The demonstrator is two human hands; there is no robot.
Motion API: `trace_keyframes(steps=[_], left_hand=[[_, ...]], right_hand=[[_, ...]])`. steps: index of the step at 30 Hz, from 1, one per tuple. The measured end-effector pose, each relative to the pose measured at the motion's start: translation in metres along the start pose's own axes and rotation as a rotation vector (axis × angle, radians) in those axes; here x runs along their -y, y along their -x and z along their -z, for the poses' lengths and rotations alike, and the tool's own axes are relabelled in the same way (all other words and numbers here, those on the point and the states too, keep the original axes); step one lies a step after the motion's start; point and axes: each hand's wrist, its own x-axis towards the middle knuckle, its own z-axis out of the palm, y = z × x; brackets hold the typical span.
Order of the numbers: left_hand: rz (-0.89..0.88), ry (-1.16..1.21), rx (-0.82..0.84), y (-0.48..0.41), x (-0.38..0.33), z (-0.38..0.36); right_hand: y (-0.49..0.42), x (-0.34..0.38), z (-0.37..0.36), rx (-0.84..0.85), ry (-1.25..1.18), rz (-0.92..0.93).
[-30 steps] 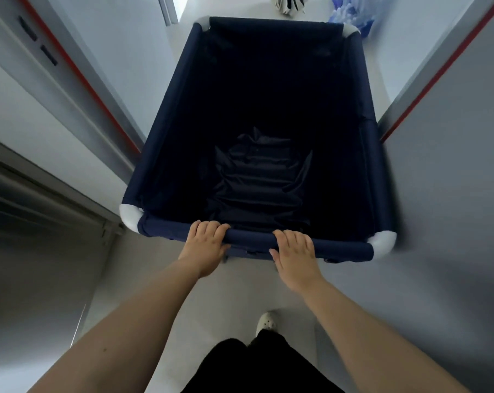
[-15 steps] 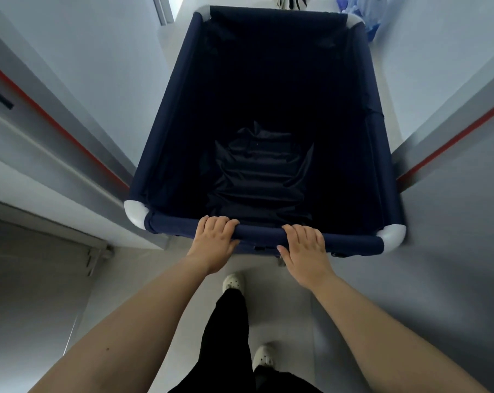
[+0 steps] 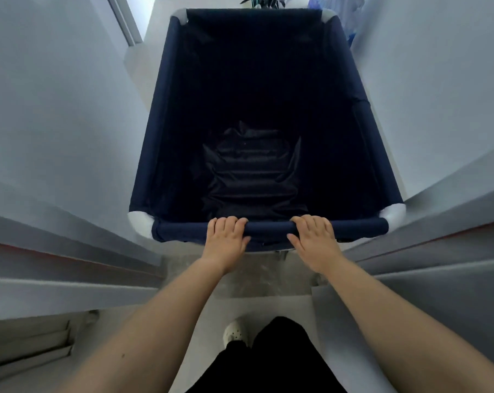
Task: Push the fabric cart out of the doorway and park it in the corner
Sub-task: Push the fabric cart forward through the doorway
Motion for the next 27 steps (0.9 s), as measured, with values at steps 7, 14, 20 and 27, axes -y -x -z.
trace_keyframes(steps=[7,14,20,27], left_hand=[[0.018,0.021,0.001,-0.106,-0.008,0.016],[0.075,0.064,0.039,-0.226,-0.043,0.039],[0.1,0.182,0.101,-0.326,-0.1,0.056],[-0.186,0.248,0.268,-0.401,-0.152,0.078]], right_hand=[[-0.099,-0.055,0.026,-0.012,-0.019,0.045],[-0.209,-0.13,0.061,-0.074,-0.069,0.037],[-0.285,-0.195,0.091,-0.061,-0.081,-0.12],[-0.317,-0.231,0.11,-0.025,-0.123,-0.171]])
